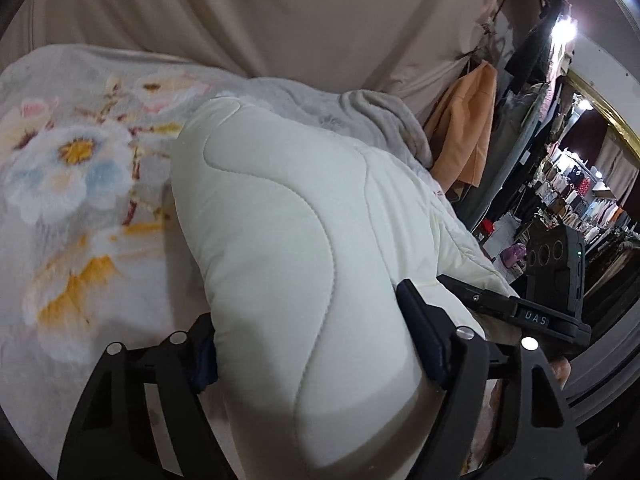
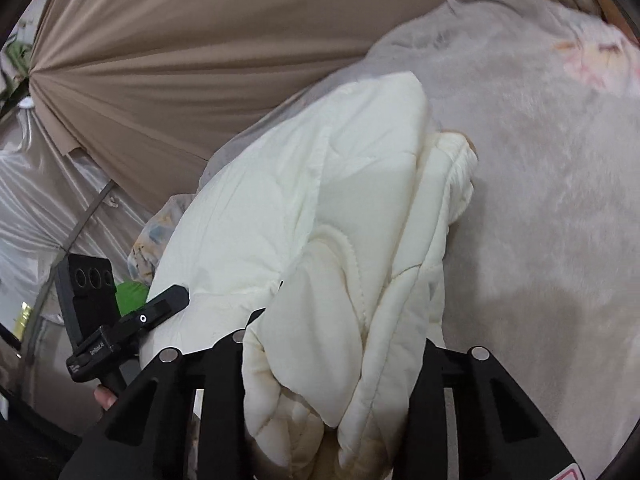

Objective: Fold large clothes

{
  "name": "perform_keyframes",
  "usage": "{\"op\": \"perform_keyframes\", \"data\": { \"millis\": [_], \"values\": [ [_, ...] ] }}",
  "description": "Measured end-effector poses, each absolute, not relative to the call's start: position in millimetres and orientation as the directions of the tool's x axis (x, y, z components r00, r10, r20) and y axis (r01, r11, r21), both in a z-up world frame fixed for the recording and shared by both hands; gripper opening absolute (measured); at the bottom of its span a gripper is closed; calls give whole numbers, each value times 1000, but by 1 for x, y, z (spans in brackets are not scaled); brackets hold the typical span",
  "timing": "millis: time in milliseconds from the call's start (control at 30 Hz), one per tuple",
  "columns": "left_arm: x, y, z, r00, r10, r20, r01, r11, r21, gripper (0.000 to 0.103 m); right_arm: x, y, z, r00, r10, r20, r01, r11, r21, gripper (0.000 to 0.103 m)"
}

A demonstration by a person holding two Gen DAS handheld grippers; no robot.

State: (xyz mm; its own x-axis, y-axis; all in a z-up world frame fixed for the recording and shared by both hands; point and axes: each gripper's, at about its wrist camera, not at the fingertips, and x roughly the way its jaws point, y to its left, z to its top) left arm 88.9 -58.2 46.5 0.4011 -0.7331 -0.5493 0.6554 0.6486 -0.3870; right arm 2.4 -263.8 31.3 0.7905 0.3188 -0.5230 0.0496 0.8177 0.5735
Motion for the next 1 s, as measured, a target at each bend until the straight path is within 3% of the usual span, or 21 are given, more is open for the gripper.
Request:
{"op": "perform_keyframes", "data": {
  "millis": [200, 333, 433, 567, 700, 733, 767, 833, 900, 1000],
  "values": [
    [82, -29, 117, 503, -775, -382, 734, 616, -285, 69, 3, -223, 113, 904, 190, -383, -18, 911, 411, 30],
    [91, 7, 157, 579, -773, -258, 748, 630, -208, 70, 33, -203, 152, 930, 236, -281, -108, 908, 405, 31],
    [119, 32, 161, 618, -753, -226, 727, 657, -199, 73, 67, -193, 153, 927, 282, -246, -157, 890, 428, 33],
    [179, 51, 125, 670, -688, -278, 658, 724, -207, 74, 144, -180, 111, 892, 325, -313, -135, 855, 502, 37],
    [251, 61, 42, 672, -583, -458, 530, 809, -252, 77, 224, -164, 22, 783, 369, -502, -42, 835, 549, 41],
    [268, 68, 15, 659, -551, -512, 468, 833, -294, 82, 234, -162, -1, 760, 361, -540, -4, 834, 551, 48],
    [275, 81, -2, 656, -569, -497, 435, 822, -368, 88, 235, -164, -16, 775, 370, -513, -5, 814, 580, 58],
    [280, 98, -20, 622, -632, -461, 428, 768, -475, 90, 236, -170, -26, 761, 426, -489, -21, 771, 637, 62],
    [276, 97, -11, 628, -609, -485, 428, 791, -438, 89, 234, -172, -14, 746, 414, -522, -11, 791, 612, 63],
    [246, 90, 22, 700, -524, -485, 453, 851, -267, 88, 209, -173, 19, 770, 326, -549, 7, 855, 518, 64]
  ]
}}
